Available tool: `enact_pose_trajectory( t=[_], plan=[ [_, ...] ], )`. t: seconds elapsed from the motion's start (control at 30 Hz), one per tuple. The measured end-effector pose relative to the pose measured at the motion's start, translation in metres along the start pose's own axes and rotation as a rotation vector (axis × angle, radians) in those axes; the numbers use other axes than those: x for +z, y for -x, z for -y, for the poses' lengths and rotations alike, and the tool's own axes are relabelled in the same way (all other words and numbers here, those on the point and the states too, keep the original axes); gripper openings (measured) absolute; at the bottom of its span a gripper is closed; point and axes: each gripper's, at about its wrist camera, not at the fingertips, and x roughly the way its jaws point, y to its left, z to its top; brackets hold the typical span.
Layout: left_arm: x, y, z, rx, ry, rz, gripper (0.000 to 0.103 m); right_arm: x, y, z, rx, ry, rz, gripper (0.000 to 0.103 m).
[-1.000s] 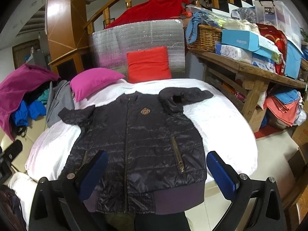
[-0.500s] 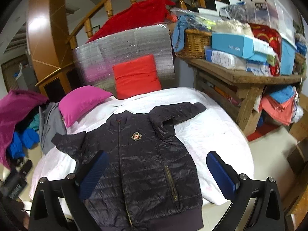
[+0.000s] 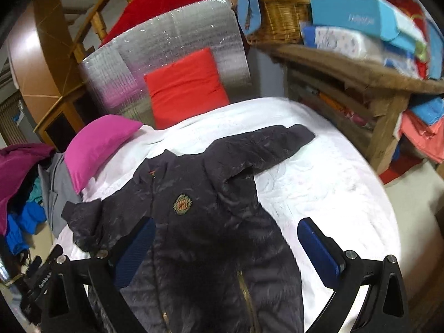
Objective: Fold large clothes
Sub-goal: 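Grasp the sleeve cuff nearest the right tool with the right gripper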
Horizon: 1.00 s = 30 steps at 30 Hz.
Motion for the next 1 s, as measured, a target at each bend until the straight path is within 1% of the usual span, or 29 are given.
enact_pose_trajectory(
  t=[0.07, 0.13, 0.17, 0.23, 0.3, 0.4, 0.43, 0.47, 0.53, 0.6, 0.67, 0.73, 0.77, 0.83, 0.87, 0.9, 0.93, 0.97, 1.0],
  plan=[
    [-0.003, -0.022, 0.0, 0.029, 0.006, -0.007, 0.103, 0.01, -0.024, 0.017, 0.014, -0.028, 0.003, 0.103],
    [-0.009, -0.046, 0.0, 0.061, 0.011, -0.017, 0.103, 0.023, -0.052, 0.041, 0.045, -0.078, 0.009, 0.103],
    [-0.011, -0.056, 0.0, 0.062, 0.012, -0.034, 0.103, 0.03, -0.068, 0.055, 0.064, -0.113, 0.007, 0.103],
    [-0.014, -0.076, -0.001, 0.058, 0.036, -0.092, 0.103, 0.042, -0.101, 0.086, 0.109, -0.212, -0.004, 0.103],
    [-0.013, -0.09, -0.002, 0.053, 0.078, -0.12, 0.103, 0.051, -0.131, 0.114, 0.178, -0.319, -0.01, 0.103],
    [-0.011, -0.101, 0.001, 0.089, 0.09, -0.104, 0.103, 0.062, -0.186, 0.155, 0.275, -0.502, -0.033, 0.103],
    [-0.011, -0.103, 0.003, 0.1, 0.089, -0.095, 0.103, 0.065, -0.199, 0.163, 0.291, -0.536, -0.039, 0.103],
    [-0.01, -0.105, 0.003, 0.108, 0.089, -0.09, 0.103, 0.068, -0.215, 0.173, 0.302, -0.577, -0.043, 0.103],
    [-0.009, -0.111, 0.006, 0.122, 0.083, -0.092, 0.103, 0.073, -0.242, 0.188, 0.294, -0.636, -0.054, 0.103],
    [-0.01, -0.117, 0.008, 0.132, 0.075, -0.103, 0.103, 0.079, -0.264, 0.2, 0.309, -0.672, -0.054, 0.103],
    [-0.011, -0.12, 0.009, 0.134, 0.066, -0.111, 0.103, 0.084, -0.284, 0.211, 0.266, -0.7, -0.065, 0.097],
    [-0.011, -0.123, 0.011, 0.15, 0.054, -0.109, 0.103, 0.087, -0.3, 0.221, 0.277, -0.743, -0.06, 0.091],
    [-0.012, -0.122, 0.01, 0.156, 0.051, -0.108, 0.103, 0.088, -0.307, 0.224, 0.28, -0.756, -0.064, 0.085],
    [-0.013, -0.125, 0.011, 0.166, 0.049, -0.11, 0.103, 0.093, -0.32, 0.224, 0.272, -0.759, -0.069, 0.081],
    [-0.013, -0.126, 0.013, 0.168, 0.047, -0.11, 0.103, 0.095, -0.323, 0.223, 0.27, -0.752, -0.06, 0.075],
    [-0.014, -0.126, 0.014, 0.171, 0.041, -0.112, 0.103, 0.097, -0.326, 0.22, 0.267, -0.745, -0.055, 0.071],
    [-0.014, -0.127, 0.016, 0.171, 0.035, -0.113, 0.103, 0.1, -0.333, 0.218, 0.259, -0.733, -0.06, 0.064],
    [-0.015, -0.127, 0.018, 0.172, 0.029, -0.113, 0.103, 0.1, -0.335, 0.214, 0.252, -0.722, -0.064, 0.051],
    [-0.014, -0.128, 0.019, 0.173, 0.021, -0.113, 0.103, 0.102, -0.336, 0.209, 0.252, -0.702, -0.063, 0.044]
  ],
)
